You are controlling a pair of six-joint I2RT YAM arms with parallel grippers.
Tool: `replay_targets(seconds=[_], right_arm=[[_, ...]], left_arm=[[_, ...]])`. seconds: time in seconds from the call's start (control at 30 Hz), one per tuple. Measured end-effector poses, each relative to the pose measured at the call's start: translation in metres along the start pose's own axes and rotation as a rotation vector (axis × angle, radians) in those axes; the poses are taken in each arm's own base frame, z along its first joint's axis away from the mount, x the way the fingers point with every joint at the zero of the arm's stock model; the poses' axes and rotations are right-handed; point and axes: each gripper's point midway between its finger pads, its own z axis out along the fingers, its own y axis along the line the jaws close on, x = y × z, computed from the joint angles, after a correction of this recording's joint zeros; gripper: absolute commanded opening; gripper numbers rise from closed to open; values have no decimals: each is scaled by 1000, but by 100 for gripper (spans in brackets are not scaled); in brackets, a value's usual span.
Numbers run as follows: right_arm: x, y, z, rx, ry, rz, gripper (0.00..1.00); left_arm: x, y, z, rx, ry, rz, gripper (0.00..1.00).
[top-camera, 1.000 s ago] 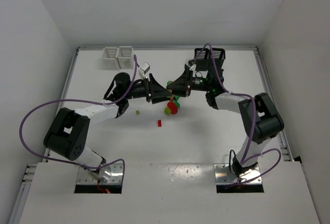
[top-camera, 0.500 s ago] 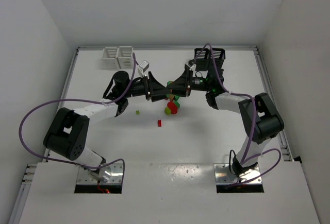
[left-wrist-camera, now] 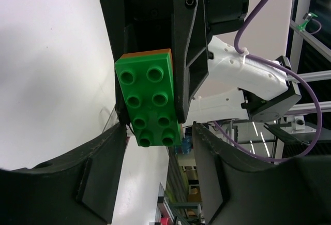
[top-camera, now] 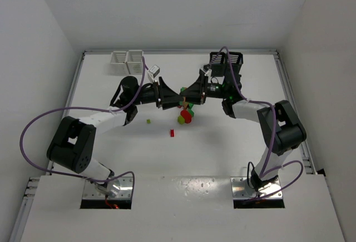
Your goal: Sort the legos into containers by color
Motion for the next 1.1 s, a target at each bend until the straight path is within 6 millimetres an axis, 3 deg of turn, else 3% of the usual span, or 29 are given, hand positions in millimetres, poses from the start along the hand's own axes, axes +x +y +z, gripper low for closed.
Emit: replay_targets(seconds=[0.47,0.73,1.0,1.03,1.07,1.1], right_arm=[[1,-3,-1,5,-1,2,0],[-1,-3,-2,3,-2,0,0],[-1,-2,-2,0,2,-9,0],[-1,-2,-2,0,2,-11,7],[-1,-2,-2,0,2,-11,7],[-1,-3,-2,2,1,-12,25]], left_arm=[[1,-2,-2,5,11,-1,60],[2,-2,-3,2,9,0,48],[2,1,-4,-6,7,-15,25],[2,1,-4,-7,6,-15,17],[2,1,-4,-7,6,-16,17],[2,1,-4,-8,6,-15,10]])
